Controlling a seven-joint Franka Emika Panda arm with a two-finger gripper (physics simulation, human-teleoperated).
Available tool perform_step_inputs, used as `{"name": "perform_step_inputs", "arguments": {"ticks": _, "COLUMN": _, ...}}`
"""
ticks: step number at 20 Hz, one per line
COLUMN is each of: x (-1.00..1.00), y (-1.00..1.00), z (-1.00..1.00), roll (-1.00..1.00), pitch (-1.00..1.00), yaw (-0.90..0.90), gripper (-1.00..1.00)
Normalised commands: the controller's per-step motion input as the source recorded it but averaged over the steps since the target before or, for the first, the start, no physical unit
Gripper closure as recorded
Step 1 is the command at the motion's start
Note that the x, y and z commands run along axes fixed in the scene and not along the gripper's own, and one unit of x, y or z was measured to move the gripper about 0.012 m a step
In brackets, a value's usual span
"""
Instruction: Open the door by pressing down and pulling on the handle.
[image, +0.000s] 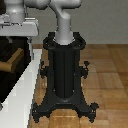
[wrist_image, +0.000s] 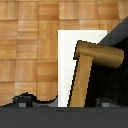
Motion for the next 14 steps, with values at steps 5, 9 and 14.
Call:
{"name": "perform_step_inputs", "arguments": {"ticks": 5, "x": 0.00, "y": -0.60, "z": -0.60, "roll": 0.00, "pitch": 0.00, "yaw": 0.00, "gripper": -1.00}}
{"name": "perform_step_inputs", "arguments": {"ticks": 9, "x": 0.00, "y": -0.25, "z": -0.75, "roll": 0.00, "pitch": 0.00, "yaw": 0.00, "gripper": -1.00}}
{"name": "perform_step_inputs", "arguments": {"ticks": 14, "x": 0.00, "y": -0.40, "z": -0.40, "roll": 0.00, "pitch": 0.00, "yaw": 0.00, "gripper": -1.00}}
